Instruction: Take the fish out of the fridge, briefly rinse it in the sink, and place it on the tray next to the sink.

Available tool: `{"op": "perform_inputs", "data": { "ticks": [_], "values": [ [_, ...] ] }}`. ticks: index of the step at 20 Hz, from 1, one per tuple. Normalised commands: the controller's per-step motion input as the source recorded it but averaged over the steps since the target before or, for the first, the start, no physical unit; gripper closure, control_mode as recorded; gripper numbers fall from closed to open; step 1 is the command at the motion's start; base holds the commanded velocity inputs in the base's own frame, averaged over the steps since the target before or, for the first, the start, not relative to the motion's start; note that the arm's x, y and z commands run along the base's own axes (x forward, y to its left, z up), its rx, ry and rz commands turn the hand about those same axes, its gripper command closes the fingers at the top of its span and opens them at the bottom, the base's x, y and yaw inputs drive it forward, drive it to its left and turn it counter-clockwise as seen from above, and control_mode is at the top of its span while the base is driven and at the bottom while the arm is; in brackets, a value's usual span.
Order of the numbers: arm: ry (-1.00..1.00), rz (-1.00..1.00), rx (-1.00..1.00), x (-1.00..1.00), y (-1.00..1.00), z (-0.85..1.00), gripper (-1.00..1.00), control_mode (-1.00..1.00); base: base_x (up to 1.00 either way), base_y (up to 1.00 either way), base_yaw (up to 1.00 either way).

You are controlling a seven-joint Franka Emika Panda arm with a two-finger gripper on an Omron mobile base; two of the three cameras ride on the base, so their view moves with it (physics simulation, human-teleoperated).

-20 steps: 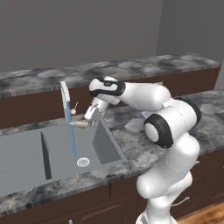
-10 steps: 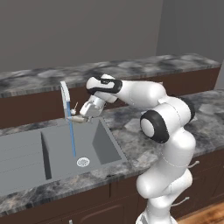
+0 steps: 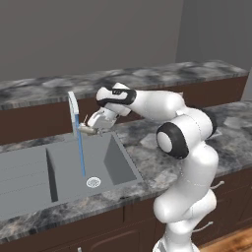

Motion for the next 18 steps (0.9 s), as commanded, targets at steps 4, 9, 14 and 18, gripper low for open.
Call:
{"op": "perform_inputs", "data": {
  "ticks": [4, 9, 14, 18],
  "values": [
    [0.00, -0.09, 0.00, 0.35, 0.10, 0.00, 1.00, -1.00, 0.00, 0.00, 0.00],
    [0.02, -0.04, 0.00, 0.20, 0.13, 0.00, 1.00, -1.00, 0.00, 0.00, 0.00],
    [0.18, 0.01, 0.02, 0.00, 0.04, 0.00, 1.00, -1.00, 0.00, 0.00, 0.00],
    [0.08, 0.00, 0.00, 0.01, 0.02, 0.00, 1.00, -1.00, 0.00, 0.00, 0.00]
  ]
}}
